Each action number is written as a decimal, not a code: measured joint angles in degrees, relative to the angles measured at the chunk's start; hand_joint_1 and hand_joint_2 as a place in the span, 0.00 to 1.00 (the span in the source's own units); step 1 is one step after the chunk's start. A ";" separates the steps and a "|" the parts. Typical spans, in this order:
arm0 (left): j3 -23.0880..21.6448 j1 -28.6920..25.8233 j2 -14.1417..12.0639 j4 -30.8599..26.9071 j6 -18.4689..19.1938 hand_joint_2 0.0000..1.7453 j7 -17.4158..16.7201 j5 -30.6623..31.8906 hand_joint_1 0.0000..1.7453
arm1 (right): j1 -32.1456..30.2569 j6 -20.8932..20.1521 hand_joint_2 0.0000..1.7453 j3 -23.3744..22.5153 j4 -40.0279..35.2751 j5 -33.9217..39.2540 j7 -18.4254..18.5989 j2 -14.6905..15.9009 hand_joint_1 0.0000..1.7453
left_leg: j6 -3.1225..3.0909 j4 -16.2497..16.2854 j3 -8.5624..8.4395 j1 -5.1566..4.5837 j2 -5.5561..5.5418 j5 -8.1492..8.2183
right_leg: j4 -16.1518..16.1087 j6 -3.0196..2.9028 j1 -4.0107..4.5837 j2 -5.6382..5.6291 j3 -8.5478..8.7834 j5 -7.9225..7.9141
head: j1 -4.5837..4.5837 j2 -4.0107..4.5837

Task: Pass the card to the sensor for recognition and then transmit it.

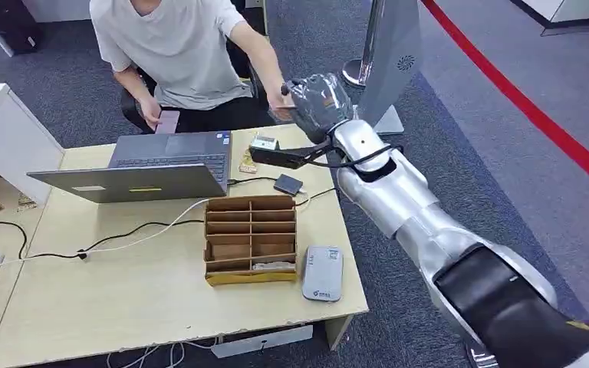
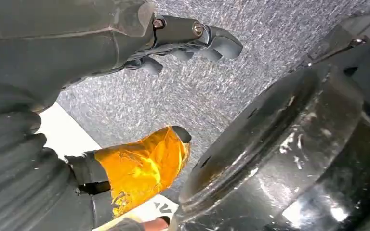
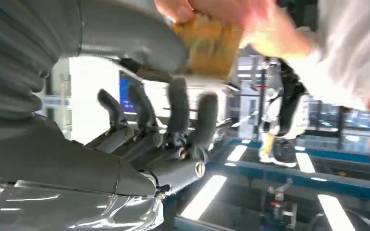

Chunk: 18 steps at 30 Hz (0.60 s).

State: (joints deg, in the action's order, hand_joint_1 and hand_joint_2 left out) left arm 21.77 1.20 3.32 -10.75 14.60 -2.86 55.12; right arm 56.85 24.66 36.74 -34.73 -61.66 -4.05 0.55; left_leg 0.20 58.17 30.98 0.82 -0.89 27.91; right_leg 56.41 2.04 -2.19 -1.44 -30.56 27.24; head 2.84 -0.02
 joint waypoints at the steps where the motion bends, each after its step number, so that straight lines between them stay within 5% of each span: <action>1: 0.00 0.00 0.00 0.00 -0.09 1.00 -0.20 -0.22 0.00 | -0.69 0.50 1.00 0.37 0.13 -0.09 -0.42 -0.20 0.00 | 0.00 0.00 0.00 0.00 -0.01 0.00 | 0.00 0.00 0.00 0.01 -0.01 0.00 | 0.02 0.00; 9: 0.07 -0.06 -0.13 0.00 -1.86 1.00 -1.11 -0.59 0.00 | -6.52 2.29 1.00 2.43 0.02 -1.49 -1.35 -0.22 0.00 | 0.00 0.00 0.01 0.00 -0.01 0.00 | 0.00 0.00 0.00 0.02 -0.03 0.00 | 0.02 0.00; 18: 1.14 -0.16 -0.22 0.00 -2.01 1.00 -1.70 -0.46 0.00 | -8.58 0.50 1.00 2.95 -3.61 1.71 -1.24 4.81 0.00 | 0.00 0.02 0.03 -0.01 0.00 0.00 | -0.03 -0.03 -0.01 0.01 -0.04 -0.04 | 0.00 0.00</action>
State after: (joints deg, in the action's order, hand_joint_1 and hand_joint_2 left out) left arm 22.91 1.04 3.10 -10.75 12.59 -4.57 54.66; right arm 48.27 25.16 39.69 -38.34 -59.95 -5.29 5.36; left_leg 0.20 58.19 31.01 0.80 -0.89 27.91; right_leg 56.38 2.01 -2.21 -1.43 -30.60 27.20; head 2.84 -0.02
